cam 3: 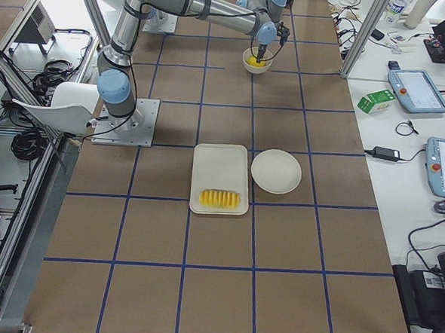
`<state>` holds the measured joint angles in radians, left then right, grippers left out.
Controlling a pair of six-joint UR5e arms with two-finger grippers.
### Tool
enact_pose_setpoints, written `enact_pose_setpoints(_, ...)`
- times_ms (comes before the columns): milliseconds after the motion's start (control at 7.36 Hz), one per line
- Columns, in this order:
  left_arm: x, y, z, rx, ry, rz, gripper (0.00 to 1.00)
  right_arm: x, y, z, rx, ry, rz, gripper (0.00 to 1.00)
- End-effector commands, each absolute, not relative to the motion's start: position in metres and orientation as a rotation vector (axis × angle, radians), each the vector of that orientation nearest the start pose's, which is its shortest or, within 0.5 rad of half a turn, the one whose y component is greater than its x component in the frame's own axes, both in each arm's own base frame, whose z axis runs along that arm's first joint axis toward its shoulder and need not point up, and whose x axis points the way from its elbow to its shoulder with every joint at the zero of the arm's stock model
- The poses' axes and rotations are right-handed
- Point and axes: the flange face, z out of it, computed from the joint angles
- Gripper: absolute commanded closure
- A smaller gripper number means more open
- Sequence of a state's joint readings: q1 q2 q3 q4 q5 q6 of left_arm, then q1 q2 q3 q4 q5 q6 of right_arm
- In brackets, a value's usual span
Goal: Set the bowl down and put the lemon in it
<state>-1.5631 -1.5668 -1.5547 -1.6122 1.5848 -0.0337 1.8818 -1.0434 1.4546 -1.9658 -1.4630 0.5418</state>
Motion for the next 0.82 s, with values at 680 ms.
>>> enact_pose_setpoints(680, -0.129, -0.485, 0.497, -0.058, 3.135, 0.021, 0.0, 0.172, -0.515, 0.494, 0.335, 3.06, 0.065, 0.0)
